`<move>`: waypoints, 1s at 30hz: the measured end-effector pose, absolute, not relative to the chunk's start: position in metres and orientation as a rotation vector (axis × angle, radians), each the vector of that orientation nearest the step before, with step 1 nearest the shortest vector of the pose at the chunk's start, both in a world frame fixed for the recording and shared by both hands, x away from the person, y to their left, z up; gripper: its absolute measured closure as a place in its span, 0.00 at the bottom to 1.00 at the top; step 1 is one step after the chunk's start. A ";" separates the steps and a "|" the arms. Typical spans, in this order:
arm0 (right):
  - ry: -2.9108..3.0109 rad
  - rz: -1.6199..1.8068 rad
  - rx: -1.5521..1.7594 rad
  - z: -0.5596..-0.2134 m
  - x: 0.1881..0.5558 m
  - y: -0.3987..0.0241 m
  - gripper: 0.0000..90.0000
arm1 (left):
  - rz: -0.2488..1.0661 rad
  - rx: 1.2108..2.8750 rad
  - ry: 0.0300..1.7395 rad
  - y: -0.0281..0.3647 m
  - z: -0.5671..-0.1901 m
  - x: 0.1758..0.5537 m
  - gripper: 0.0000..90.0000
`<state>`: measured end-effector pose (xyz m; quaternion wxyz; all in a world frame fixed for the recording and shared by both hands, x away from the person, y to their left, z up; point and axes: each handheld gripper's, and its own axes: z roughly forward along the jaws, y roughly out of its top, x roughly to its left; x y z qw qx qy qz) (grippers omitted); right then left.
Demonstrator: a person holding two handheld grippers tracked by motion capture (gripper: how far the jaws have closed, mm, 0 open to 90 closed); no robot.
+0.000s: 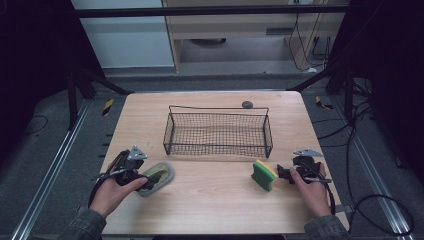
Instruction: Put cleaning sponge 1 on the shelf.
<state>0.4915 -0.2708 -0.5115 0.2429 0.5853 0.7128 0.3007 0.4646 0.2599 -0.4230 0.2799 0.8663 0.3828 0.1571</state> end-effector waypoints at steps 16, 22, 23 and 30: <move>1.959 0.807 1.602 -0.511 0.493 -0.267 0.01 | 0.342 2.582 0.972 0.241 -0.413 0.478 0.25; 1.968 0.805 1.599 -0.510 0.494 -0.267 0.01 | 0.335 2.688 0.914 0.223 -0.416 0.488 0.31; 1.968 0.805 1.599 -0.510 0.494 -0.267 0.01 | 0.335 2.688 0.914 0.223 -0.416 0.488 0.32; 1.988 0.805 1.584 -0.510 0.495 -0.267 0.01 | 0.295 2.770 0.912 0.220 -0.421 0.502 0.39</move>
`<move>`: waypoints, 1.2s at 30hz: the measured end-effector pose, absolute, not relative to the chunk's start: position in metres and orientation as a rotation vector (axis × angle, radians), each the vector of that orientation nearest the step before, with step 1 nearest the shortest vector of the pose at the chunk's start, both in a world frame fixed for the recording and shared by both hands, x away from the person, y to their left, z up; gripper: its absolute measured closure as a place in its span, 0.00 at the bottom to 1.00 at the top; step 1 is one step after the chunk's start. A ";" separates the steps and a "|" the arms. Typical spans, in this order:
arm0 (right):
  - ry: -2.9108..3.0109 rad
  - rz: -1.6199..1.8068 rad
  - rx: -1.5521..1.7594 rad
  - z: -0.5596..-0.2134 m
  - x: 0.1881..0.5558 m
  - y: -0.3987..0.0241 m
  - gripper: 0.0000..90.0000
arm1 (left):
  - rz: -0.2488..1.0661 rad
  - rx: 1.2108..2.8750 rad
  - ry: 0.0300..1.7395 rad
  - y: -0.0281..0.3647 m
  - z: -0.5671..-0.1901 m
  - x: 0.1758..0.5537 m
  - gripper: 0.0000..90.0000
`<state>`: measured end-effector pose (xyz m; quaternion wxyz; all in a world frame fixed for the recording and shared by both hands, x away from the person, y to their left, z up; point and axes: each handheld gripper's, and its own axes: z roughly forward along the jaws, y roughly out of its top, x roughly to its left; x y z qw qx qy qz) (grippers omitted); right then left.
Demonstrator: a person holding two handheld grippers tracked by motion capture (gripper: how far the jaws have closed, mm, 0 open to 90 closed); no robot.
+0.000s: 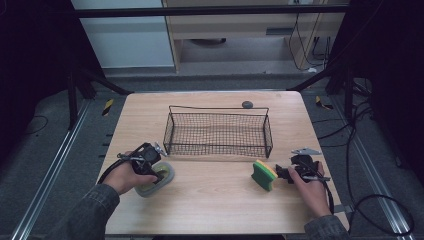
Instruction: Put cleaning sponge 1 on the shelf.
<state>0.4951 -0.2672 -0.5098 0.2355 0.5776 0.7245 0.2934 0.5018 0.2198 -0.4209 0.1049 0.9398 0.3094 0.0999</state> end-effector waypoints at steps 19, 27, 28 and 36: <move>1.997 0.799 1.579 -0.510 0.495 -0.267 0.01 | 0.253 2.812 0.883 0.217 -0.433 0.513 0.53; 1.999 0.800 1.576 -0.510 0.495 -0.267 0.01 | 0.234 2.817 0.892 0.216 -0.436 0.516 0.57; 1.999 0.800 1.576 -0.510 0.495 -0.267 0.01 | 0.234 2.812 0.897 0.217 -0.434 0.515 0.57; 1.999 0.800 1.575 -0.510 0.495 -0.267 0.01 | 0.194 2.779 0.943 0.225 -0.436 0.517 0.64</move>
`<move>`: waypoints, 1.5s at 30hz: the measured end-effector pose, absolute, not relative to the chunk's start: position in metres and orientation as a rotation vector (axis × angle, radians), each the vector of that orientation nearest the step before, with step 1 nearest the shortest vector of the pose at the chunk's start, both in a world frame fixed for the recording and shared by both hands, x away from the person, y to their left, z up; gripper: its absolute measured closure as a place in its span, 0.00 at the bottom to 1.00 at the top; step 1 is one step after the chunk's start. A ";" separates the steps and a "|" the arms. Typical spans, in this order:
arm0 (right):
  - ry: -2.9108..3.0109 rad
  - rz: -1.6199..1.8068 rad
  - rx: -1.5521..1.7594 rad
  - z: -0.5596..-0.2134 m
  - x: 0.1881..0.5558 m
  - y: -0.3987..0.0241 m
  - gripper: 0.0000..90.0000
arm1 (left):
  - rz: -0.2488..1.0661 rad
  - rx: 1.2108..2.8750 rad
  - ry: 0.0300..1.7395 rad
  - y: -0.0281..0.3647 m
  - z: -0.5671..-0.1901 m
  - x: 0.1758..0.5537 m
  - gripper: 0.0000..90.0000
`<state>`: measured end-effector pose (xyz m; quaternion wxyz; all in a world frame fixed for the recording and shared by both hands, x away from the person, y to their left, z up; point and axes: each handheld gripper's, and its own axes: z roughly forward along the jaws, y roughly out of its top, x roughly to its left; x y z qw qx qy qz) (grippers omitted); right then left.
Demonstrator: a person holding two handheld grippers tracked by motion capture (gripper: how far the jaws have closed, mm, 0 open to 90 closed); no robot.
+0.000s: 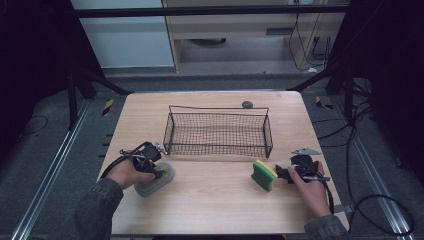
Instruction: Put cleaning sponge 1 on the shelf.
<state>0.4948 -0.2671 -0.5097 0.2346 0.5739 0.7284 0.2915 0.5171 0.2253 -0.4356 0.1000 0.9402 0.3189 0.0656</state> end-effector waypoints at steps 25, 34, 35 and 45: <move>1.974 0.823 1.571 -0.512 0.493 -0.266 0.01 | 0.564 2.545 0.709 0.243 -0.398 0.475 0.78; 1.956 0.836 1.576 -0.513 0.494 -0.264 0.01 | 0.640 2.549 0.652 0.241 -0.397 0.481 0.78; 1.958 0.836 1.574 -0.513 0.494 -0.264 0.01 | 0.652 2.548 0.645 0.240 -0.396 0.481 0.78; 1.959 0.836 1.570 -0.513 0.494 -0.263 0.01 | 0.728 2.539 0.650 0.242 -0.383 0.475 0.78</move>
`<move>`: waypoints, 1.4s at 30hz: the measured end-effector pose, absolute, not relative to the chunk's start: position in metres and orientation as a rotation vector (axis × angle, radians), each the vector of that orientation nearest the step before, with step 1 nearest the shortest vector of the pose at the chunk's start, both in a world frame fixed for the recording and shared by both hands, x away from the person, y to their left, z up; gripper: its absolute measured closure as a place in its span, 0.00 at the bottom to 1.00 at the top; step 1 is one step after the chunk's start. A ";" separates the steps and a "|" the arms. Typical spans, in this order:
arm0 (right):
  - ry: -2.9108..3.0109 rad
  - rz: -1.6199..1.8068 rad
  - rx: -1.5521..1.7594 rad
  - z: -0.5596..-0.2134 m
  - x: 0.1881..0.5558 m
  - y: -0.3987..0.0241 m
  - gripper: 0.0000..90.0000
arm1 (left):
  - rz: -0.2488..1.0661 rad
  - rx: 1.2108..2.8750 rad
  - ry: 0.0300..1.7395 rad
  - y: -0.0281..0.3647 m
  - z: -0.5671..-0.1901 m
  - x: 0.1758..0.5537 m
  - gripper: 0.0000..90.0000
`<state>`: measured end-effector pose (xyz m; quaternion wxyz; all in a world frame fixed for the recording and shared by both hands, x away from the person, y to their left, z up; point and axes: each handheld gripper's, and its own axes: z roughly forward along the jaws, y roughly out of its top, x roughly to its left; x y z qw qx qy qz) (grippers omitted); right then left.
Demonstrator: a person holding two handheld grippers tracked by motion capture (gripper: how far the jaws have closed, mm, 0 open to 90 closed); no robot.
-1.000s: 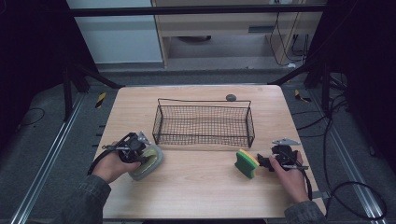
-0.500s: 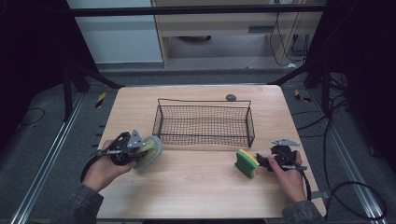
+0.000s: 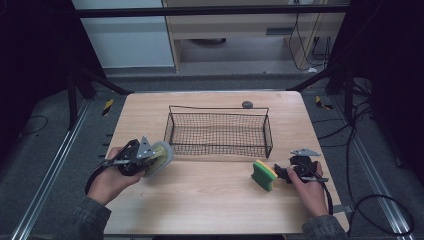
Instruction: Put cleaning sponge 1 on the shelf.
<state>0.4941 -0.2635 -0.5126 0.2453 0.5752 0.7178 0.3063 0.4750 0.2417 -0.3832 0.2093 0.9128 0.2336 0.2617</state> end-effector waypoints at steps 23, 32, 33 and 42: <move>1.952 0.833 1.574 -0.513 0.494 -0.263 0.01 | 0.860 2.548 0.554 0.240 -0.343 0.508 0.78; 1.955 0.830 1.570 -0.513 0.494 -0.263 0.01 | 0.890 2.560 0.565 0.237 -0.353 0.524 0.78; 1.955 0.831 1.571 -0.513 0.494 -0.263 0.01 | 0.898 2.564 0.547 0.236 -0.351 0.523 0.78; 1.952 0.839 1.578 -0.513 0.495 -0.262 0.01 | 0.956 2.565 0.478 0.223 -0.331 0.530 0.78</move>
